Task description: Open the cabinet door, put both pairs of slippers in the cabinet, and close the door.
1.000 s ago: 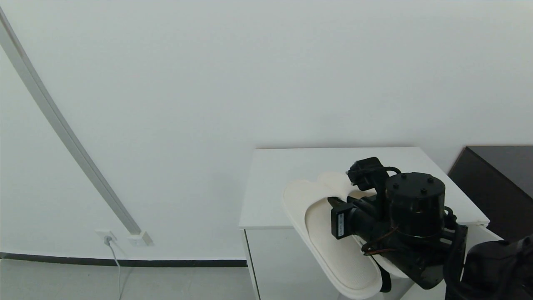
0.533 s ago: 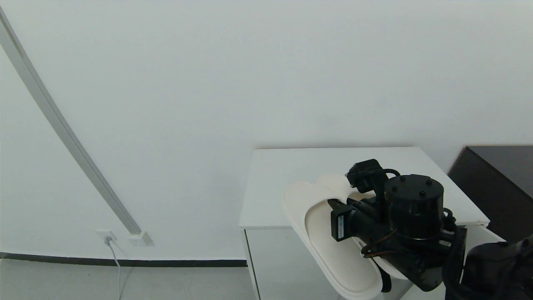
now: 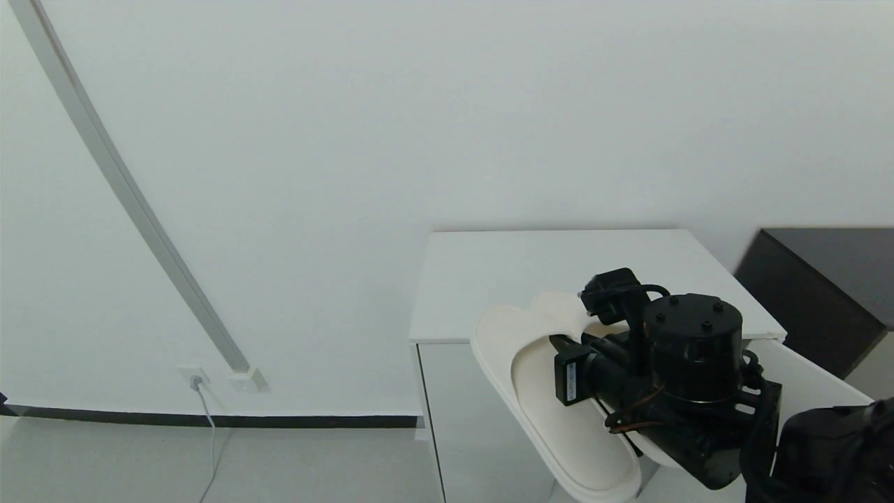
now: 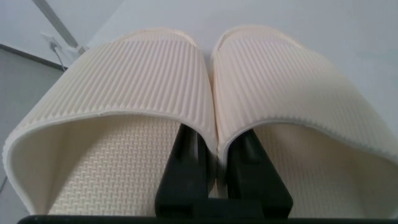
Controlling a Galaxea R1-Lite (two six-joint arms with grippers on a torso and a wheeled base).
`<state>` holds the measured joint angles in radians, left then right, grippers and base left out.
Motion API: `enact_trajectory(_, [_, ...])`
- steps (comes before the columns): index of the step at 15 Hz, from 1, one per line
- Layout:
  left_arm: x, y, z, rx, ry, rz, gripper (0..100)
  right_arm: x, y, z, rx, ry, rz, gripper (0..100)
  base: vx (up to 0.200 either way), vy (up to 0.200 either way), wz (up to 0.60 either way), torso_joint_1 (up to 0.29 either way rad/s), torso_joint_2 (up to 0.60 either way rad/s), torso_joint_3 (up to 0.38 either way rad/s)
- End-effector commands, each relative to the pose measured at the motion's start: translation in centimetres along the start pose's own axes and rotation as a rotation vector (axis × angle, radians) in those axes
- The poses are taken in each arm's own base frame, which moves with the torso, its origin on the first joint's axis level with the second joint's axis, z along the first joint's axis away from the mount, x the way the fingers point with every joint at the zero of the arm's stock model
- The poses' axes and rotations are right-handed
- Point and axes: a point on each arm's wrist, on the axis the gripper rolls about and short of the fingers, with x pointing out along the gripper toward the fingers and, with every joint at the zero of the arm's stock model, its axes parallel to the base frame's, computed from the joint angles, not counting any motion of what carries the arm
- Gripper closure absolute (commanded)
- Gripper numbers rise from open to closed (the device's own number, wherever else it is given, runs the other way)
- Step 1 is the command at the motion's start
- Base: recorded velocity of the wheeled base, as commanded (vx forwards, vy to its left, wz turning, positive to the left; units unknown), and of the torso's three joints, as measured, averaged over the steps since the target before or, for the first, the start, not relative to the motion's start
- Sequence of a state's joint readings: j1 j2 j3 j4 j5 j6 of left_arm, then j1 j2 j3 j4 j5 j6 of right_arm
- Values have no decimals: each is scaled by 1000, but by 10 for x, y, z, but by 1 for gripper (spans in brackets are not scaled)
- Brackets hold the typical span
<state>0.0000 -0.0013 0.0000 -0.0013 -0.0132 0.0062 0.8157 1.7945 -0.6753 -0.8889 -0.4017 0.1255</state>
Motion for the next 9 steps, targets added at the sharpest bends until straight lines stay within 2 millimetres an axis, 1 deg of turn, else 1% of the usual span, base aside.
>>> enact_trajectory(1, [0, 0, 0, 0, 1, -1, 100, 1, 1, -2, -3, 7, 1, 100, -200, 0, 0, 7, 2, 7])
enact_trajectory(3, [0, 0, 0, 0, 1, -1, 100, 3, 1, -4, -7, 12, -1, 100, -200, 0, 0, 0, 5, 2])
enact_trajectory(9, [0, 0, 0, 0, 1, 1, 100, 3, 3, -5, -8, 15, 4, 100, 0, 0, 0, 0, 0, 0])
